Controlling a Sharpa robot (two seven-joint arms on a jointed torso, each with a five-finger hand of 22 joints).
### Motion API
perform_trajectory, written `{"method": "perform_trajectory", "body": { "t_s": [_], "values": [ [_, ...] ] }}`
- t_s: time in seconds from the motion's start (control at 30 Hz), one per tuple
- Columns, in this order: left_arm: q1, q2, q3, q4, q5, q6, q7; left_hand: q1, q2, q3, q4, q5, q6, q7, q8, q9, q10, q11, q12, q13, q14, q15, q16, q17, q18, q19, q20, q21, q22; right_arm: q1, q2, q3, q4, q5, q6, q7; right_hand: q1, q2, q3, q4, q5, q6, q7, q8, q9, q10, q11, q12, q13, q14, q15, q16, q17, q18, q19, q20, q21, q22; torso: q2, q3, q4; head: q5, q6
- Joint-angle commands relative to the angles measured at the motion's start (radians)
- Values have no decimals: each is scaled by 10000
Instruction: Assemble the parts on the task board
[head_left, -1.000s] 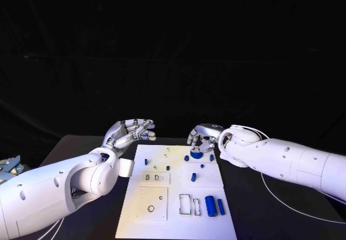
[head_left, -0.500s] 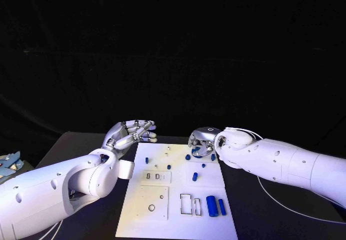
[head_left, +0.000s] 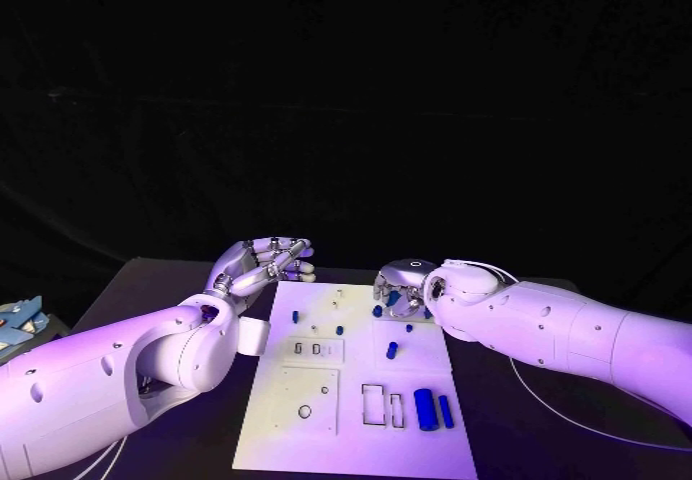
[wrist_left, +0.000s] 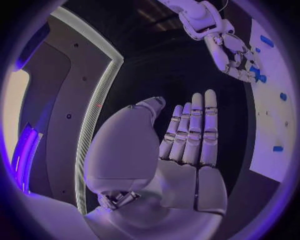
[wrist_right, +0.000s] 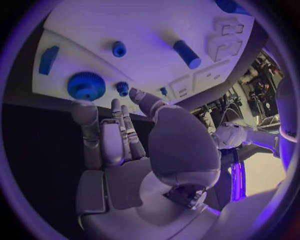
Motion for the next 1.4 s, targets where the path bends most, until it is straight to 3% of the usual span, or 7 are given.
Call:
{"method": "perform_trajectory", "body": {
  "t_s": [0.03, 0.27, 0.6, 1.17, 1.4],
  "values": [
    [25, 4, 13, 24, 50, 200, -13, -72, -14, 25, -14, -50, -55, 96, -69, -14, -30, 40, -49, -4, -89, 16, -35, 10, 77, 28, 31, 37, 11, -38, 59, -1, -85, -129, 49, -110, 102, 21, 110, 19, -67, 81, 33, 30, 20, -24, 85, 79, 7, 312, 64, 79, 36, -78, 70, 26, 118, 88, 39, -11, 31, 7, -3],
    [30, -10, 14, 37, 51, 230, -43, -80, -9, 28, -14, -49, -67, 103, -80, -18, -44, 47, -54, -4, -101, 22, -48, 17, 76, 20, 34, 49, 18, -82, 151, -2, -272, -147, -87, -146, 100, -15, 140, 14, -149, 83, 59, 17, 32, -51, 105, 95, -2, 307, 81, 139, 77, -84, 67, 43, 176, 161, 112, -25, 87, -8, 1],
    [37, -36, 16, 50, 51, 257, -87, -82, -3, 34, -19, -47, -77, 109, -90, -21, -57, 53, -57, -4, -112, 27, -60, 25, 74, 12, 37, 62, 24, -100, 166, -1, -319, -165, -424, -205, 91, 68, 228, 70, -181, 125, 83, 19, 55, 9, 111, 164, 2, 309, 94, 225, 140, -102, 100, 62, 305, 336, 179, -41, 108, -7, 1],
    [42, -26, 17, 14, 51, 294, -147, -81, 4, 41, -23, -45, -84, 113, -97, -24, -68, 56, -59, -4, -119, 30, -67, 31, 74, 6, 38, 70, 29, -106, 231, 0, -400, -60, -344, -112, 70, 212, 395, 204, -261, 377, 33, 124, 158, 222, 53, 342, 26, 300, 63, 375, 223, -113, 102, 58, 479, 571, 243, -76, 118, 12, -34],
    [43, -29, 17, 11, 51, 296, -180, -79, 15, 51, -31, -45, -92, 118, -106, -26, -82, 61, -60, -4, -125, 33, -77, 41, 73, -3, 41, 85, 36, -155, 241, 0, -437, 20, -72, -88, 87, 229, 423, 209, -259, 422, 20, 147, 177, 254, 39, 367, 30, 303, 54, 405, 253, -119, 114, 51, 518, 627, 258, -82, 83, 19, -88]
  ]
}}
